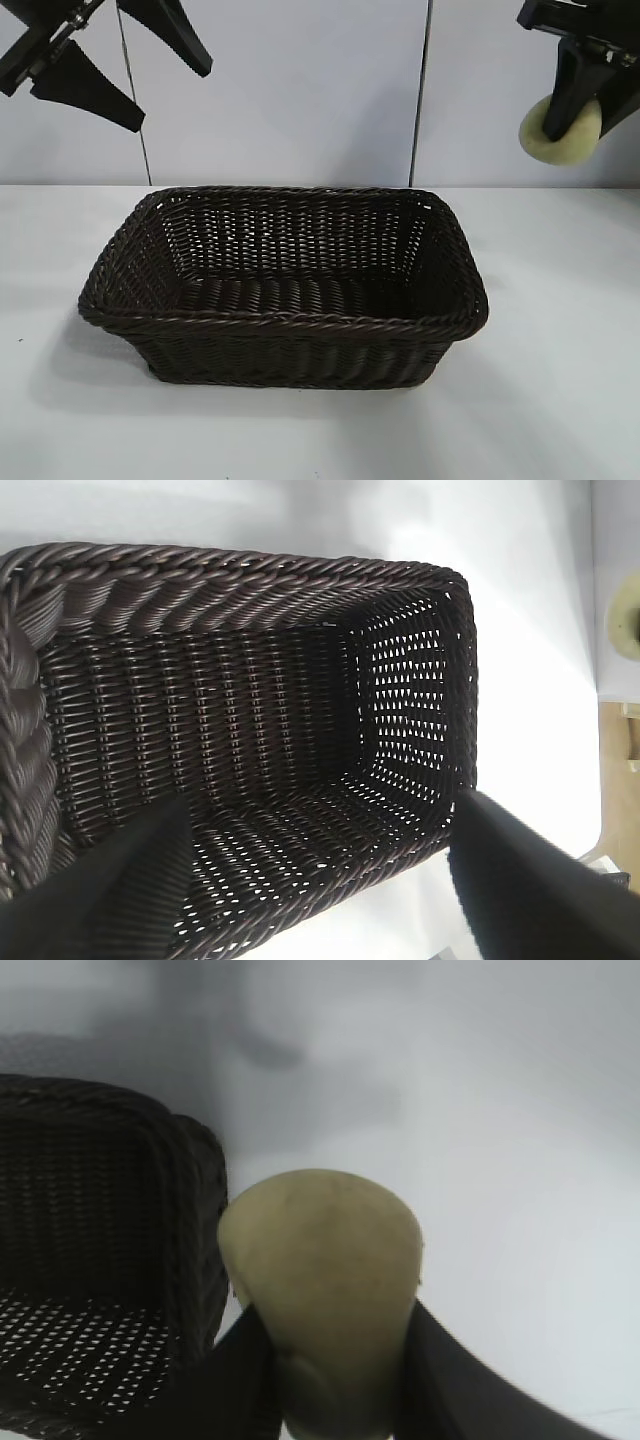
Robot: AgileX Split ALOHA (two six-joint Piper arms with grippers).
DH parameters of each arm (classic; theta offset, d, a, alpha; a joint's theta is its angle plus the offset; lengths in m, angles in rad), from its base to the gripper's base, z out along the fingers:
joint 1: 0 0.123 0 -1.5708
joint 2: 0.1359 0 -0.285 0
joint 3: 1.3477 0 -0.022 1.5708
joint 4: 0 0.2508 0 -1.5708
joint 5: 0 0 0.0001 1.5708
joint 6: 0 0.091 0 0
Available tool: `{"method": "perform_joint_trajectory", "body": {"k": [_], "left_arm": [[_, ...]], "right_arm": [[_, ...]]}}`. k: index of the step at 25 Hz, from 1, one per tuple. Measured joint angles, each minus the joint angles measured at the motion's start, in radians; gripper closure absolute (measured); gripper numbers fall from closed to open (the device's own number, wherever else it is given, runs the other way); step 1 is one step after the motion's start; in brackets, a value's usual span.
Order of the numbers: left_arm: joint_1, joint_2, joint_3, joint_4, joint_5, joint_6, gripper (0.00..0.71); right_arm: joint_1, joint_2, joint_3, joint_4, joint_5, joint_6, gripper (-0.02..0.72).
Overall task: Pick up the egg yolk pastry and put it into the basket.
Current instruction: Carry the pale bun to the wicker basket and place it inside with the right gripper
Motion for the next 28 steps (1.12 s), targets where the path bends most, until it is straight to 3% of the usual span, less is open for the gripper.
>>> {"method": "perform_joint_trajectory", "body": {"k": [15, 28], "left_arm": [[0.0, 0.0, 0.0, 0.0, 0.0, 0.0, 0.186], [0.0, 0.0, 0.0, 0.0, 0.0, 0.0, 0.186]], "right_arm": [[0.263, 0.0, 0.0, 0.007, -0.076, 0.032, 0.482], [0.33, 0.138, 0.0, 0.042, -0.15, 0.069, 0.482]]}}
